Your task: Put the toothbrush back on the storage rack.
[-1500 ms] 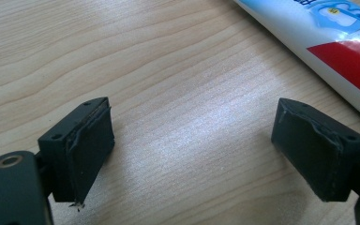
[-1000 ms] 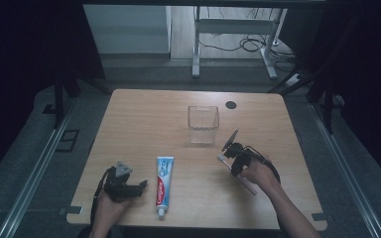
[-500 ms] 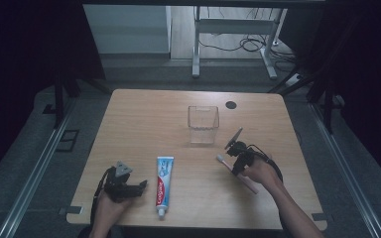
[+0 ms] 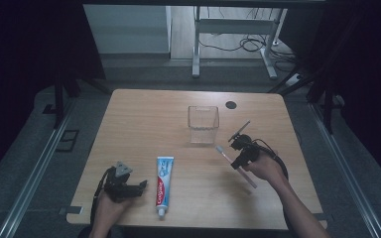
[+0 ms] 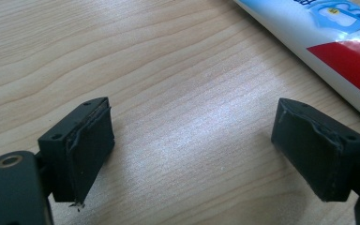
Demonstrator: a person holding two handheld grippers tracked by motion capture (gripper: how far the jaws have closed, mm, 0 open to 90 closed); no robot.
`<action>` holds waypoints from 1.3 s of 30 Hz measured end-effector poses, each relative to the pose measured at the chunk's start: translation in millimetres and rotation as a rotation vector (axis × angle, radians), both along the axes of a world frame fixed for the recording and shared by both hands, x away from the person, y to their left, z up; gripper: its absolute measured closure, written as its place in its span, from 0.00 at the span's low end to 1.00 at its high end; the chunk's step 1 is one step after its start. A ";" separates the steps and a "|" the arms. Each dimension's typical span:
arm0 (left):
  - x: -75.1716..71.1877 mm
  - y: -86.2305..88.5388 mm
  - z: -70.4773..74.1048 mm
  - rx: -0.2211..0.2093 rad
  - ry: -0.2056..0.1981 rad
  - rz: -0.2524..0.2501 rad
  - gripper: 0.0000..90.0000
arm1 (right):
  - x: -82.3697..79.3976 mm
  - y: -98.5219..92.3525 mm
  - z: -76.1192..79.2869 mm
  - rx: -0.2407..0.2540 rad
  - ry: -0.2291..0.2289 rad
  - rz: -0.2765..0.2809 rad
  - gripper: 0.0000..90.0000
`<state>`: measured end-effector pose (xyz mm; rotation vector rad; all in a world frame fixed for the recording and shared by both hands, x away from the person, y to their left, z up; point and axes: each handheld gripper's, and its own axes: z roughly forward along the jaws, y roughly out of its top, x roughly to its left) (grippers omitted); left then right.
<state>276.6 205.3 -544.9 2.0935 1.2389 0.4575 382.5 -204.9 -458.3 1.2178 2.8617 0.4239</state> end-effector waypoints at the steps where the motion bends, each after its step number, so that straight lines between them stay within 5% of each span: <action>1: 0.0 0.0 0.0 0.000 0.000 0.000 0.15 | 0.1 -0.5 1.7 0.007 -0.007 0.001 0.87; 21: 0.4 0.4 0.1 0.004 -0.003 -0.006 0.15 | 3.3 4.4 46.9 0.110 -0.107 -0.001 0.87; 39: 0.5 0.7 0.2 0.008 -0.003 -0.010 0.15 | 13.5 13.2 71.4 0.163 -0.201 -0.021 0.87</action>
